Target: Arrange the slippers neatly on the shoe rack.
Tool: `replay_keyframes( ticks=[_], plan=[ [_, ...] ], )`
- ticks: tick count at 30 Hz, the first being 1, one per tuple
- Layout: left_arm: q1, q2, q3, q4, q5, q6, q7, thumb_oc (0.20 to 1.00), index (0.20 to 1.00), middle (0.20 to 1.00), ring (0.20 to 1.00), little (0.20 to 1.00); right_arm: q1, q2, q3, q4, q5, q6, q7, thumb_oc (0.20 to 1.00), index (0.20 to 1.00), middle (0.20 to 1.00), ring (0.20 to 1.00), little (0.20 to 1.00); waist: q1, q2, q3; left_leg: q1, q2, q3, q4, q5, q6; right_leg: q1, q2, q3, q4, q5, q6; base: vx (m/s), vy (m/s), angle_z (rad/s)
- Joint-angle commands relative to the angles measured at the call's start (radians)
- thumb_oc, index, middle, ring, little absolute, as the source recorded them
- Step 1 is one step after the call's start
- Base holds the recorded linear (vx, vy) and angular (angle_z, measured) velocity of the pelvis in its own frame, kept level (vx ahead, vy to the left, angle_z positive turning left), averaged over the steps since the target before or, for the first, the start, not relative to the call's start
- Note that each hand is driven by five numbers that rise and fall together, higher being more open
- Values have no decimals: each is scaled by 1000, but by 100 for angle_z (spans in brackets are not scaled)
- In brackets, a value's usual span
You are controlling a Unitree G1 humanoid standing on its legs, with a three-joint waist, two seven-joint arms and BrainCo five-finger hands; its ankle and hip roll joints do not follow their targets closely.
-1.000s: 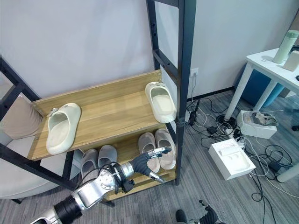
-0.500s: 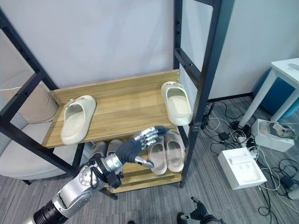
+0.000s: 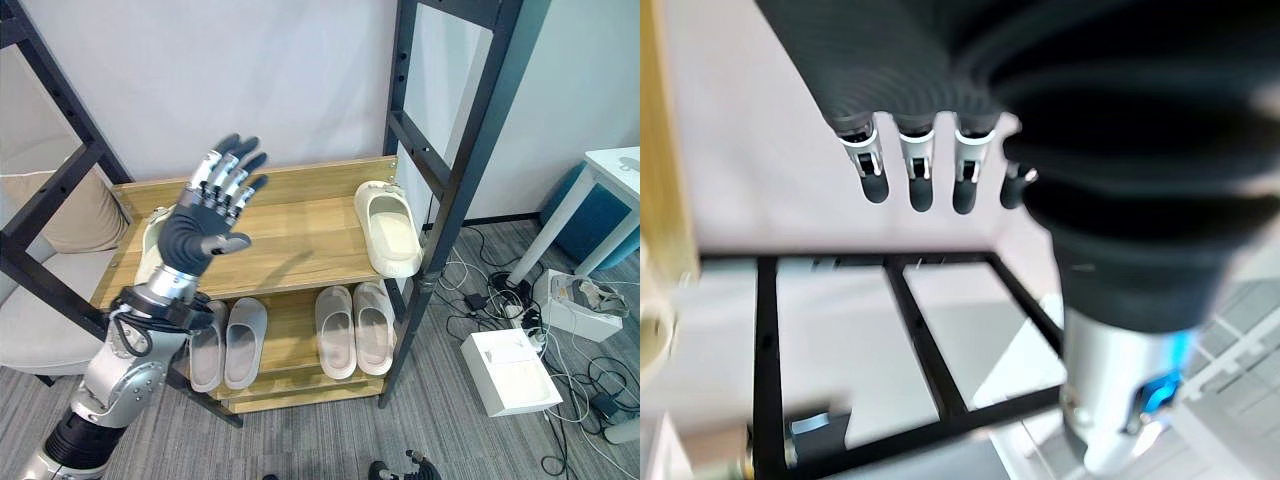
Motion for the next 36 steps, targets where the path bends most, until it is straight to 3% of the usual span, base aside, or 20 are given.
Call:
replay_keyframes(
  ticks=[1, 2, 4, 7, 8, 15, 18, 26, 36],
  plan=[
    [-122, 128, 105, 69, 207, -72, 113, 1000, 1000, 1000, 1000, 1000, -26, -34, 6, -87, 36, -24, 10, 1000, 1000, 1000, 1000, 1000, 11, -28, 2, 25, -26, 5, 0, -45, -18, 67, 2, -34, 1, -103, 14, 13, 2, 3],
    [-123, 129, 104, 70, 208, -73, 115, 1000, 1000, 1000, 1000, 1000, -27, -33, 6, -88, 36, -23, 10, 1000, 1000, 1000, 1000, 1000, 10, -29, 2, 25, -26, 4, 0, -45, -18, 67, 2, -34, 1, -103, 14, 0, 0, 0],
    [-139, 254, 156, 137, 345, -57, 187, 1000, 1000, 1000, 1000, 1000, -21, -49, -3, -119, 37, -25, 13, 1000, 1000, 1000, 1000, 1000, 13, -29, 2, 30, -25, 3, 0, -48, -20, 72, 1, -37, 1, -105, 16, 11, 5, 6],
    [-140, 294, 174, 153, 399, -56, 219, 1000, 1000, 1000, 1000, 1000, -14, -52, -7, -140, 41, -28, 16, 1000, 1000, 1000, 1000, 1000, 14, -30, -1, 24, -24, -1, 0, -43, -20, 66, 2, -39, 1, -100, 16, -2, 4, 5],
    [-128, 358, 199, 185, 500, -32, 254, 1000, 1000, 1000, 1000, 1000, -9, -60, -14, -155, 38, -31, 14, 1000, 1000, 1000, 1000, 1000, 16, -30, -4, 23, -23, -1, 0, -42, -20, 66, 3, -40, 1, -100, 18, 8, 6, 3],
    [-135, 423, 191, 246, 701, 33, 296, 1000, 1000, 1000, 1000, 1000, -7, -66, -17, -181, 30, -26, 12, 1000, 1000, 1000, 1000, 1000, 17, -39, -2, 20, -23, -6, 0, -41, -18, 66, 3, -45, 1, -100, 21, -1, 1, 0],
    [-179, 483, 145, 294, 858, 79, 302, 1000, 1000, 1000, 1000, 1000, -15, -73, -16, -197, 28, -25, 3, 1000, 1000, 1000, 1000, 1000, 11, -40, -2, 17, -23, -7, 0, -41, -18, 62, 5, -45, 1, -97, 23, 0, 0, 0],
    [-277, 479, 23, 451, 1043, 149, 273, 1000, 1000, 1000, 1000, 1000, -2, -80, -21, -229, 18, -16, 4, 1000, 1000, 1000, 1000, 1000, -9, -35, 3, 20, -19, 3, 0, -43, -18, 54, 6, -33, 1, -94, 24, 0, 0, 0],
    [-444, 488, -146, 670, 1136, 201, 229, 1000, 1000, 1000, 1000, 1000, 18, -100, -41, -243, 13, -3, 9, 1000, 1000, 1000, 1000, 1000, -39, -23, 11, 17, -13, 19, 0, -39, -20, 38, 11, -21, 1, -88, 27, -1, -6, -7]
  ],
)
